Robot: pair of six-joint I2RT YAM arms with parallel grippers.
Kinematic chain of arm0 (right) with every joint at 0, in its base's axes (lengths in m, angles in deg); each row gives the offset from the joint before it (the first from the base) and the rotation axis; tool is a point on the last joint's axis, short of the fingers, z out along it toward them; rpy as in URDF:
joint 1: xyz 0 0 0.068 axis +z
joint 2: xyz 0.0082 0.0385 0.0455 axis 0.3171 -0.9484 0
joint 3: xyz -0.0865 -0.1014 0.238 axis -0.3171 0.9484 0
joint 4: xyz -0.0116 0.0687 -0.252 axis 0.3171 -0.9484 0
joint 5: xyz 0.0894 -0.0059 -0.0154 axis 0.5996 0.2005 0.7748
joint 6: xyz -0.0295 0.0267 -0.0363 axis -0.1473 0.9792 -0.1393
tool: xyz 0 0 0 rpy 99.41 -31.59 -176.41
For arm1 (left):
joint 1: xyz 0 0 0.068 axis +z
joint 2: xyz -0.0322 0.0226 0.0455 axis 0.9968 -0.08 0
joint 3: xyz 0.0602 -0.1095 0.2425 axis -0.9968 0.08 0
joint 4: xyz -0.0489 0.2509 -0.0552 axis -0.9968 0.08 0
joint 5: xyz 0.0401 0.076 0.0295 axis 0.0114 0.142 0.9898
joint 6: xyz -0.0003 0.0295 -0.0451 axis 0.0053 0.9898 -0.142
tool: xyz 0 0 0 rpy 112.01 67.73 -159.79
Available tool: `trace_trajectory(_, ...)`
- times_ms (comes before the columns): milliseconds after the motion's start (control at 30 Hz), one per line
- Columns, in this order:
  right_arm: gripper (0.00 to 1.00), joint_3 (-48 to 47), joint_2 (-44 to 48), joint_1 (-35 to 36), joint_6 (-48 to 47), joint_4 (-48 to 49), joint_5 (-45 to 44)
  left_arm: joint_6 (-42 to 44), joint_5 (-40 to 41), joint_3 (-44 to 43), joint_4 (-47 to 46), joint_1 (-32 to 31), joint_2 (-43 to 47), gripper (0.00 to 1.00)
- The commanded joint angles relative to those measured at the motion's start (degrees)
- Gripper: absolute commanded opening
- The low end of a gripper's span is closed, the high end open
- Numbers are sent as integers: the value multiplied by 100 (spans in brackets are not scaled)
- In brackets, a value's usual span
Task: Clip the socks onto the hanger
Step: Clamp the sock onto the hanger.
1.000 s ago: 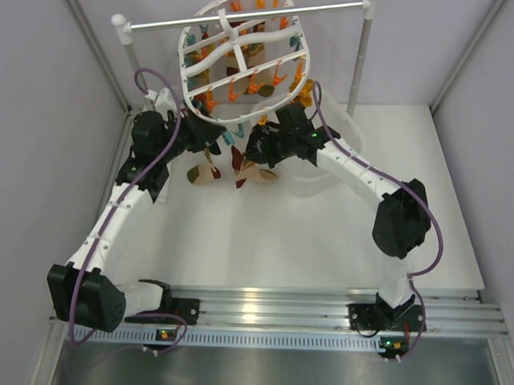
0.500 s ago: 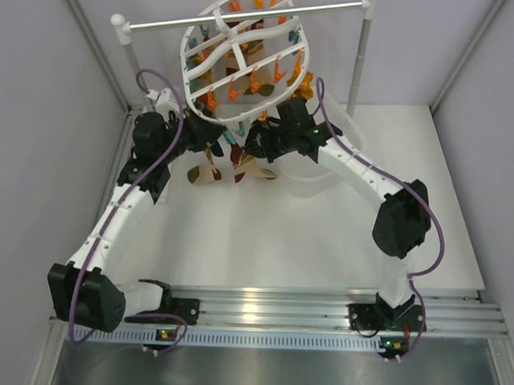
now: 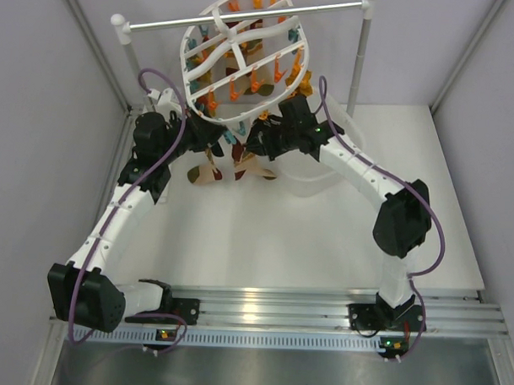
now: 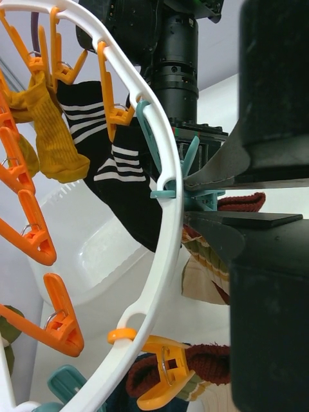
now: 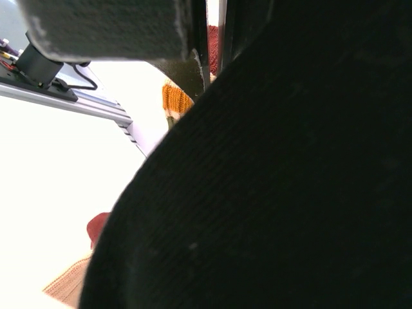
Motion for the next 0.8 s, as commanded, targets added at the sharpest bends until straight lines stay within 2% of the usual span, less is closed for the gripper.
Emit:
trace_trajectory(0,0,-109,160,-166,42,339,71,228,128,33,153,-14,67,0)
trace_trajectory(767,0,-302,37,18,33,471,89,-44,31,130,109,-110,67,0)
